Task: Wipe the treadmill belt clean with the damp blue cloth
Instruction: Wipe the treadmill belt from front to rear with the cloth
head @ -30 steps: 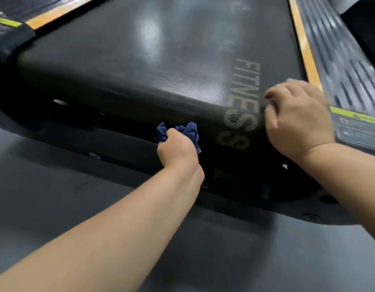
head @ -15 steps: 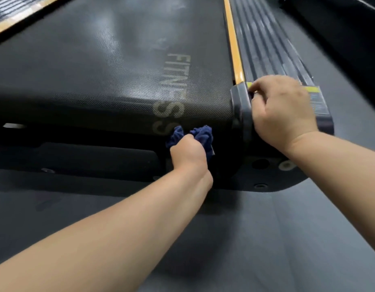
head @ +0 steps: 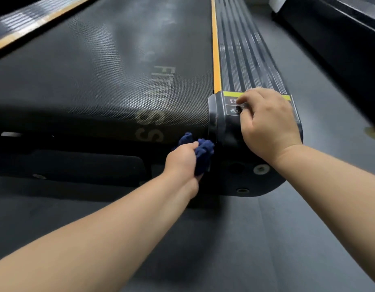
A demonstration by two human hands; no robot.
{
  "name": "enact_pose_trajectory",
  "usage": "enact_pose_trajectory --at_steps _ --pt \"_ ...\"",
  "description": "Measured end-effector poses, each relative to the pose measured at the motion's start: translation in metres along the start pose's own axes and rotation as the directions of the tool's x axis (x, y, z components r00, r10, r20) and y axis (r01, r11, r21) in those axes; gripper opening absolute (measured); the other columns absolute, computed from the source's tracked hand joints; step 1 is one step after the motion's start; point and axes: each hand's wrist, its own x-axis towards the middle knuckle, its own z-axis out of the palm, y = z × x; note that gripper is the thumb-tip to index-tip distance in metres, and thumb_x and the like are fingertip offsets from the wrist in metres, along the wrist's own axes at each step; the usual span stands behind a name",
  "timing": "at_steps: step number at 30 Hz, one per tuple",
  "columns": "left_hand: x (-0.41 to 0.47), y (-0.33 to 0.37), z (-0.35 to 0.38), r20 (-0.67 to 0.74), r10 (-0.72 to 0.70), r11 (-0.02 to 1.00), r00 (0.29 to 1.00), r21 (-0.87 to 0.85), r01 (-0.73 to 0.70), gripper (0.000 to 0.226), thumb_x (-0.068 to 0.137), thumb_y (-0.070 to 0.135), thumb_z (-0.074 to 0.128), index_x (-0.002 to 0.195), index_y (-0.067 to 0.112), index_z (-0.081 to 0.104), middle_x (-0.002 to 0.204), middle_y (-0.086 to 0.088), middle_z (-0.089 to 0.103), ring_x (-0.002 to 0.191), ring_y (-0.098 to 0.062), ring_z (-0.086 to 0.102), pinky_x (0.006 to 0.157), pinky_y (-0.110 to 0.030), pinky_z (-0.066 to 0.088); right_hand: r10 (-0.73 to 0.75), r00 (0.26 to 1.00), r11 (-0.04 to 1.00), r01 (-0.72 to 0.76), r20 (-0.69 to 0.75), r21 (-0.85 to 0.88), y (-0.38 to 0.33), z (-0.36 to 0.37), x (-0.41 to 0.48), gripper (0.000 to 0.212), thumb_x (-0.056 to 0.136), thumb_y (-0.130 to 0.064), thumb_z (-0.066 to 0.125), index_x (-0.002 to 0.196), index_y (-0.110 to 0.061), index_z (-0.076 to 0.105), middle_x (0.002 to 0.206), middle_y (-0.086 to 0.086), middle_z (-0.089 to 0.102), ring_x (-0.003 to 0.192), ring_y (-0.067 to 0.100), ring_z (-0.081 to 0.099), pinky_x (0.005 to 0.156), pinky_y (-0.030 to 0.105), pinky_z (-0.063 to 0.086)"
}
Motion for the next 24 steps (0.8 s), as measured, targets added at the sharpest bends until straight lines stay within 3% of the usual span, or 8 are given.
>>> enact_pose_trajectory --at_steps 5,10,12,15,18,20,22,24 --pt "-0.025 0.029 0.0 -0.012 0.38 0.91 0.925 0.185 -0.371 0.009 0.092 0.008 0.053 0.089 0.014 0.059 0.071 -0.003 0.065 0.053 -0.012 0.062 0.048 -0.019 0.048 0.185 0.982 0.978 -0.181 -0.029 0.104 0.01 -0.017 0.009 0.032 0.087 -0.017 0.041 0.106 -0.019 0.065 0.11 0.0 0.065 0.111 0.023 0.052 0.095 0.034 0.036" --pt "-0.036 0.056 0.052 0.305 0.325 0.916 0.895 0.132 -0.378 0.034 0.092 0.002 0.032 0.118 0.001 0.055 0.098 -0.018 0.065 0.086 -0.024 0.062 0.071 -0.03 0.054 0.224 0.956 0.847 -0.287 0.188 0.447 -0.006 -0.028 0.024 0.025 0.097 -0.027 0.046 0.11 -0.023 0.066 0.102 -0.006 0.069 0.099 0.012 0.061 0.094 0.027 0.045" --pt "-0.032 0.063 0.067 0.334 0.421 0.848 0.844 0.184 -0.496 0.036 0.096 -0.003 0.038 0.131 0.003 0.045 0.1 -0.013 0.065 0.086 -0.018 0.063 0.07 -0.024 0.054 0.206 0.921 0.552 -0.389 0.332 0.738 -0.015 -0.027 0.029 0.031 0.099 -0.03 0.045 0.117 -0.015 0.064 0.109 0.0 0.069 0.107 0.014 0.062 0.101 0.035 0.044" --pt "-0.015 0.072 0.072 0.371 0.536 0.673 0.758 0.353 -0.65 0.021 0.086 -0.003 0.058 0.107 0.004 0.059 0.094 -0.015 0.066 0.083 -0.022 0.062 0.07 -0.03 0.053 0.079 0.888 0.047 -0.458 0.454 0.888 -0.023 -0.021 0.032 0.041 0.093 -0.032 0.052 0.128 -0.01 0.054 0.122 0.015 0.063 0.115 0.028 0.059 0.102 0.044 0.044" --pt "-0.004 0.074 0.064 0.483 0.564 0.42 0.67 0.53 -0.736 0.016 0.072 0.005 0.058 0.084 0.009 0.067 0.083 -0.012 0.064 0.077 -0.018 0.055 0.071 -0.037 0.046 0.147 0.908 0.19 -0.416 0.393 0.889 -0.03 -0.015 0.032 0.028 0.092 -0.014 0.059 0.119 -0.007 0.055 0.104 0.012 0.067 0.094 0.022 0.063 0.085 0.039 0.05" --pt "0.008 0.079 0.053 0.468 0.589 0.343 0.659 0.594 -0.728 0.017 0.076 0.006 0.06 0.078 0.019 0.069 0.079 -0.001 0.066 0.075 -0.011 0.056 0.075 -0.028 0.044 0.213 0.943 0.471 -0.328 0.255 0.819 -0.026 -0.014 0.029 0.022 0.085 -0.008 0.063 0.106 -0.01 0.061 0.092 0.005 0.069 0.085 0.015 0.064 0.083 0.033 0.051" --pt "0.014 0.085 0.039 0.402 0.664 0.223 0.631 0.699 -0.68 0.031 0.083 0.001 0.055 0.079 0.028 0.069 0.08 0.015 0.068 0.076 0.001 0.06 0.078 -0.015 0.045 0.206 0.975 0.82 -0.219 0.083 0.528 -0.014 -0.013 0.022 0.02 0.076 -0.015 0.06 0.094 -0.018 0.067 0.088 -0.003 0.07 0.087 0.018 0.063 0.084 0.033 0.05" --pt "0.014 0.085 0.026 0.425 0.672 0.08 0.607 0.773 -0.629 0.033 0.086 0.003 0.053 0.084 0.032 0.069 0.083 0.019 0.067 0.077 0.005 0.059 0.078 -0.01 0.045 0.045 0.998 0.965 -0.057 0.053 0.256 -0.007 -0.013 0.007 0.024 0.071 -0.022 0.053 0.088 -0.022 0.069 0.096 -0.008 0.07 0.096 0.024 0.06 0.089 0.038 0.045"
